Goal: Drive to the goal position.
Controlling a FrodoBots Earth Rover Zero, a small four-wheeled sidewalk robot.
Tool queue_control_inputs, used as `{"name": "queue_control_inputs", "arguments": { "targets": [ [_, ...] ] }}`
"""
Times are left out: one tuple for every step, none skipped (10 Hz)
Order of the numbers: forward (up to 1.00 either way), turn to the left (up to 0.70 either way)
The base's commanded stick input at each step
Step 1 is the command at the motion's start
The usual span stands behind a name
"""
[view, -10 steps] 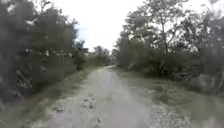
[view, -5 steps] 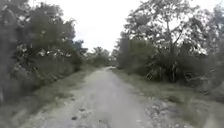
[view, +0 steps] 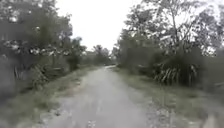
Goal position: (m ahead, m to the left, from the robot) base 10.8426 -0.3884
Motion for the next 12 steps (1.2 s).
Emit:
{"name": "queue_control_inputs", "arguments": {
  "targets": [
    [1.00,0.00],
    [1.00,0.00],
    [1.00,0.00],
    [1.00,0.00],
    [1.00,0.00],
    [1.00,0.00],
    [1.00,0.00],
    [1.00,0.09],
    [1.00,0.27],
    [1.00,0.40],
    [1.00,0.10],
    [1.00,0.00]
  ]
}}
